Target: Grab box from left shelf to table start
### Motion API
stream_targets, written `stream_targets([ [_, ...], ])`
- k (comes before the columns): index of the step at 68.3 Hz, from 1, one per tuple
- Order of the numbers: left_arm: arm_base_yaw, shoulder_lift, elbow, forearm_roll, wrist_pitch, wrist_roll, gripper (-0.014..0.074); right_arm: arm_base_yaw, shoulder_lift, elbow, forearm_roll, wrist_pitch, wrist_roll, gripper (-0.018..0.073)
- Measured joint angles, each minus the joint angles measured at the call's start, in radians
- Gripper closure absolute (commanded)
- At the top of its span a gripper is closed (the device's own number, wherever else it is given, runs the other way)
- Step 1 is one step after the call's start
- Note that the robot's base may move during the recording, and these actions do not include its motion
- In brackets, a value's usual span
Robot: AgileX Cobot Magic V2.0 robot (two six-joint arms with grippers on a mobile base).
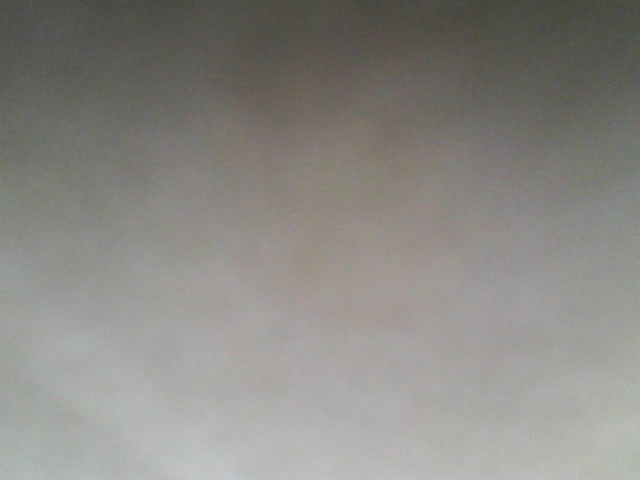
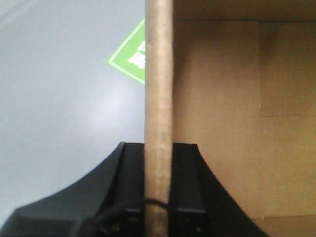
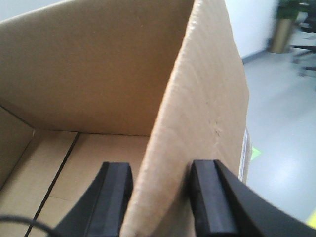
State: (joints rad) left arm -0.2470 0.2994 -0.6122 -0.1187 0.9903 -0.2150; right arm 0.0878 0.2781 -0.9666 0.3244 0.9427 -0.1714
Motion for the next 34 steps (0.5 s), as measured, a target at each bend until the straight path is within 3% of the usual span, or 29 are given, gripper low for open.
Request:
stream_targets([
  [34,0.0,0.0,0.0,0.0,0.0,0.0,0.0687,0.0,0.0,0.0,0.0,0.0,0.0,0.0501],
])
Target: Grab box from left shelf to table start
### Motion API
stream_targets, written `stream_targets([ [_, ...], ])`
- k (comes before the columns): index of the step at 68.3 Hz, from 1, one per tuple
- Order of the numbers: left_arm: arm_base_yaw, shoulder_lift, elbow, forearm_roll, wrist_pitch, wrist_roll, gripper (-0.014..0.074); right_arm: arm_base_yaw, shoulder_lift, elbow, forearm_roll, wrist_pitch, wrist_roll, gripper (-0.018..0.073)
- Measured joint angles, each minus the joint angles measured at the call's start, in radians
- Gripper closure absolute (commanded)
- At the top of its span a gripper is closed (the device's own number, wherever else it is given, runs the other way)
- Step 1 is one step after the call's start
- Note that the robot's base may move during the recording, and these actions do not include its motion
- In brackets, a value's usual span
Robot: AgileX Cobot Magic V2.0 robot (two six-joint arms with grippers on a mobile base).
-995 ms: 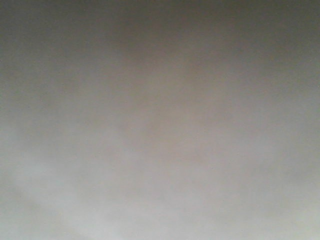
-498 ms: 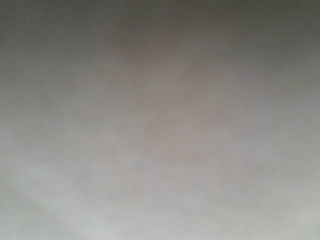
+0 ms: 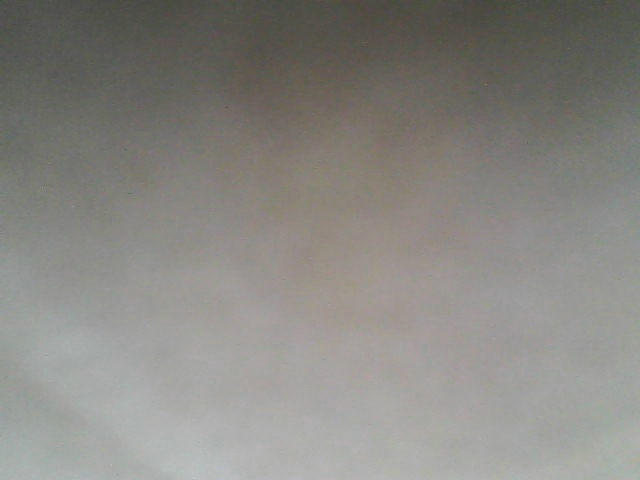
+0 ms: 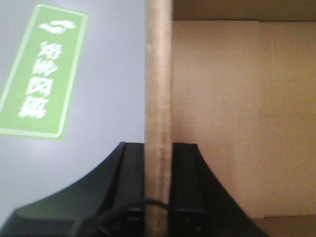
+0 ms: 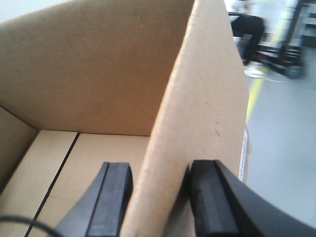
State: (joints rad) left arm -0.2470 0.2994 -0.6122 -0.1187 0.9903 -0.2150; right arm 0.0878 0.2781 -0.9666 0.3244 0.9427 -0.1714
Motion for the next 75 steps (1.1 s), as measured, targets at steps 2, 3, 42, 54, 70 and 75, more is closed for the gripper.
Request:
stream_targets([
  [2,0.0,0.0,0.0,0.0,0.0,0.0,0.0687,0.0,0.0,0.0,0.0,0.0,0.0,0.0501],
  [3,0.0,0.0,0.0,0.0,0.0,0.0,0.0687,0.0,0.0,0.0,0.0,0.0,0.0,0.0501],
  [42,0.0,0.0,0.0,0.0,0.0,0.0,0.0687,0.0,0.0,0.0,0.0,0.0,0.0,0.0501],
  [54,0.0,0.0,0.0,0.0,0.0,0.0,0.0687,0.0,0.0,0.0,0.0,0.0,0.0,0.0501],
  [70,0.0,0.0,0.0,0.0,0.0,0.0,0.0687,0.0,0.0,0.0,0.0,0.0,0.0,0.0501],
  [75,0.0,0.0,0.0,0.0,0.0,0.0,0.0687,0.0,0.0,0.0,0.0,0.0,0.0,0.0501],
])
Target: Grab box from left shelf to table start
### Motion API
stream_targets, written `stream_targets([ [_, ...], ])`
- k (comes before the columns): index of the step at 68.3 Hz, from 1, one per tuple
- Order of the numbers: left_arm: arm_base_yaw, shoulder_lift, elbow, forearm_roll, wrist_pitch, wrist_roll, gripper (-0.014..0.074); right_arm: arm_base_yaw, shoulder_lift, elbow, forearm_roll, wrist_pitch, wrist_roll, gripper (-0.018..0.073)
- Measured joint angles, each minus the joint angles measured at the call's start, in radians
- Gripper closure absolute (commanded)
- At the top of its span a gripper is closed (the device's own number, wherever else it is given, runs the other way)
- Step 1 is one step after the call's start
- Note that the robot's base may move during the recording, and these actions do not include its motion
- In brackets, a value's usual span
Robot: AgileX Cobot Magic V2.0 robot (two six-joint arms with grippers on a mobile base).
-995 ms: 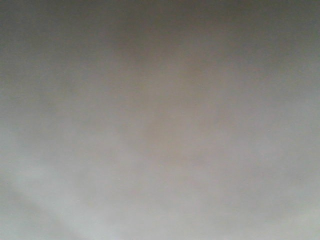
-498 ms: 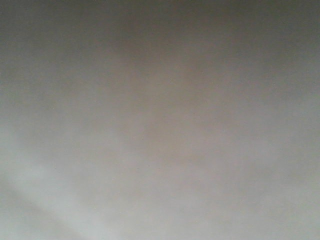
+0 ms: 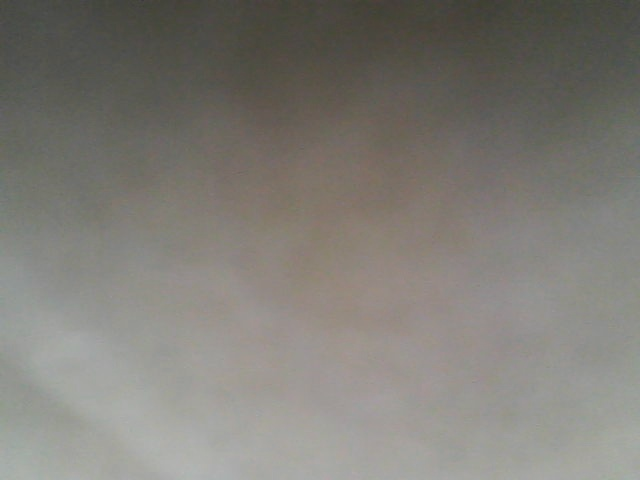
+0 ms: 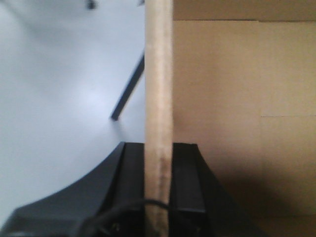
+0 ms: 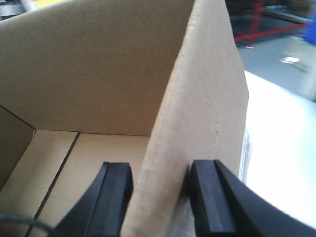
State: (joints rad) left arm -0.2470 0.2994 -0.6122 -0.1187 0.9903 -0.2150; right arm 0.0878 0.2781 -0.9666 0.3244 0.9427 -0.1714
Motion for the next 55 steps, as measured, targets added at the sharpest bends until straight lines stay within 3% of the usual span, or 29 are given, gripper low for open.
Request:
stream_targets([
  [55,0.0,0.0,0.0,0.0,0.0,0.0,0.0687,0.0,0.0,0.0,0.0,0.0,0.0,0.0501],
])
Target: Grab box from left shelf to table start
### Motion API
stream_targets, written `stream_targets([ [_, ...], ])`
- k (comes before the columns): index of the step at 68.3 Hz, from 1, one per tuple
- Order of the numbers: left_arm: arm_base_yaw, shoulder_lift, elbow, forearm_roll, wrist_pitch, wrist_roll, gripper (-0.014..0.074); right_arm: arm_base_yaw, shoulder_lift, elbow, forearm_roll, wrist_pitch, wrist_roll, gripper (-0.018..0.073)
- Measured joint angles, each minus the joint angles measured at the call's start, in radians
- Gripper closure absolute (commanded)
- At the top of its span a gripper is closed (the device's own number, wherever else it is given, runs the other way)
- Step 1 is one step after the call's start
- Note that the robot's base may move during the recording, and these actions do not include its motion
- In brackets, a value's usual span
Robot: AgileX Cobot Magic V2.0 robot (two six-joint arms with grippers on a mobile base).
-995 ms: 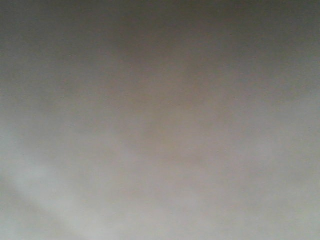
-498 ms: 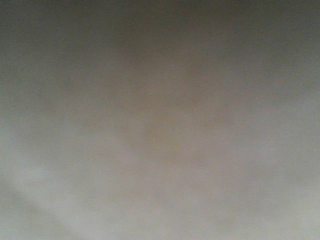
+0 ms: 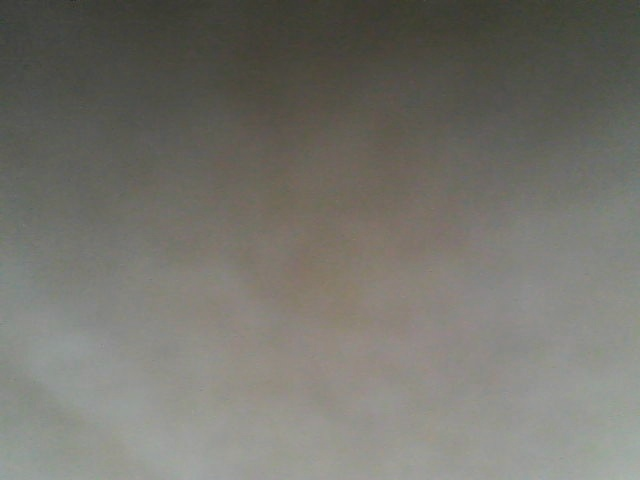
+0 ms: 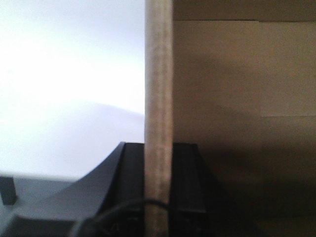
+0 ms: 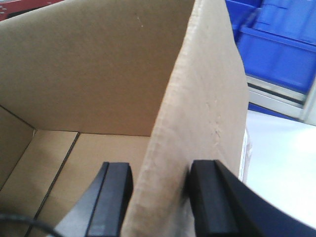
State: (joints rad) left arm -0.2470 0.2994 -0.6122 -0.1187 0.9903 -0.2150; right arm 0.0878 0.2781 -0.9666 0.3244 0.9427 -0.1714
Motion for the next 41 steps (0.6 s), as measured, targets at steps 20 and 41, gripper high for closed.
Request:
stream_targets([
  [20,0.0,0.0,0.0,0.0,0.0,0.0,0.0687,0.0,0.0,0.0,0.0,0.0,0.0,0.0501],
  [41,0.0,0.0,0.0,0.0,0.0,0.0,0.0687,0.0,0.0,0.0,0.0,0.0,0.0,0.0501],
])
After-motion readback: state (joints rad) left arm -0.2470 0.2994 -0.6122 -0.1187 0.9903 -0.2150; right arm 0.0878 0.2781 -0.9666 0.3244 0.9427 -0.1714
